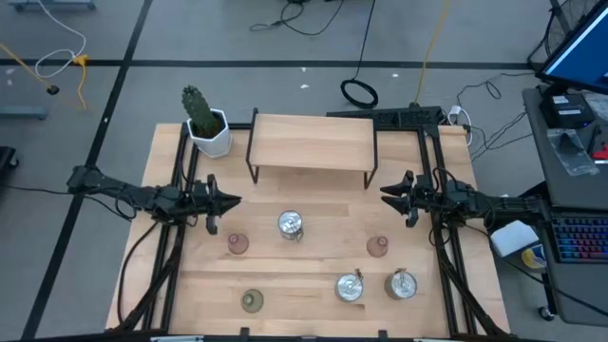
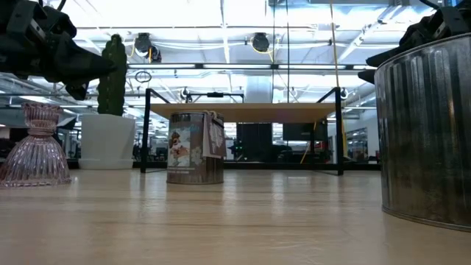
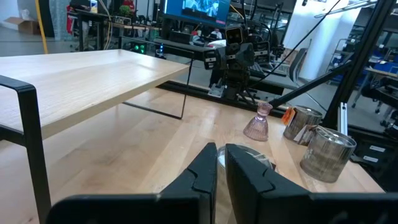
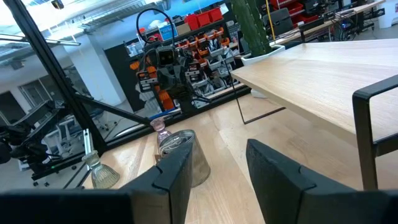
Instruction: Pick & Place candle stick holders
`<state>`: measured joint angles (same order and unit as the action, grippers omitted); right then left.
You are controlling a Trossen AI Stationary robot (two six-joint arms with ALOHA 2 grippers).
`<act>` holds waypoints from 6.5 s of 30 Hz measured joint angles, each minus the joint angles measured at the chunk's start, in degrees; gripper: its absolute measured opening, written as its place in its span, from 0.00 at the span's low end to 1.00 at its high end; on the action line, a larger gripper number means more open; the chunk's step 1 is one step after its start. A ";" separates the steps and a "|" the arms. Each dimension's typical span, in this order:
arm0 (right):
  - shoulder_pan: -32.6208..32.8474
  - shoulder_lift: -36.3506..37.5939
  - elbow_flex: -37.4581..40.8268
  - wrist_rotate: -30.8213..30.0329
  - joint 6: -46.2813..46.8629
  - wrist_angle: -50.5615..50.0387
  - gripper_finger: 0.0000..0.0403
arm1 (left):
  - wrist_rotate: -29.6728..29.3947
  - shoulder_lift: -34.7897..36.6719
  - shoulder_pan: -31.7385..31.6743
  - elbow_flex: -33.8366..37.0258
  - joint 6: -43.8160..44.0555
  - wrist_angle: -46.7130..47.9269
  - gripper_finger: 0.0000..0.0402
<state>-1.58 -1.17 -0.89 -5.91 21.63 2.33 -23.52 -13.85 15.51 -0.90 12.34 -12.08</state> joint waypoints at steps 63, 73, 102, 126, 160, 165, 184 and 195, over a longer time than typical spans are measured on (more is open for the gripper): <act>0.04 0.02 0.02 -0.04 7.67 7.65 0.36 | 0.88 -0.02 0.00 0.01 12.43 -8.17 0.08; 0.04 0.02 0.02 -0.04 7.70 7.66 0.36 | 0.97 -0.01 -0.01 0.01 16.52 -13.63 0.08; 0.04 0.01 0.02 -0.02 7.74 7.08 0.36 | -0.54 -0.02 -0.01 0.01 22.73 -13.63 0.08; 0.06 0.02 0.02 -0.02 7.74 7.08 0.36 | -1.96 0.00 -0.01 -0.82 28.41 -11.76 0.50; 0.04 0.00 0.02 -0.02 7.74 7.13 0.36 | 30.61 -39.21 0.02 -42.85 71.80 56.98 0.50; 0.06 0.00 0.01 -0.02 7.74 7.13 0.36 | 30.74 -42.22 -0.07 -42.85 74.68 60.24 0.50; 0.05 0.00 0.00 -0.02 7.72 7.15 0.36 | 29.98 -52.87 -0.05 -42.85 73.63 63.04 0.50; 0.06 0.00 0.01 -0.02 7.72 7.15 0.36 | 30.41 -54.58 -0.05 -42.85 73.24 63.32 0.48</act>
<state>-1.52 -1.17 -0.88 -5.93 29.34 9.48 6.90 -68.42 15.46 -43.75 85.58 51.24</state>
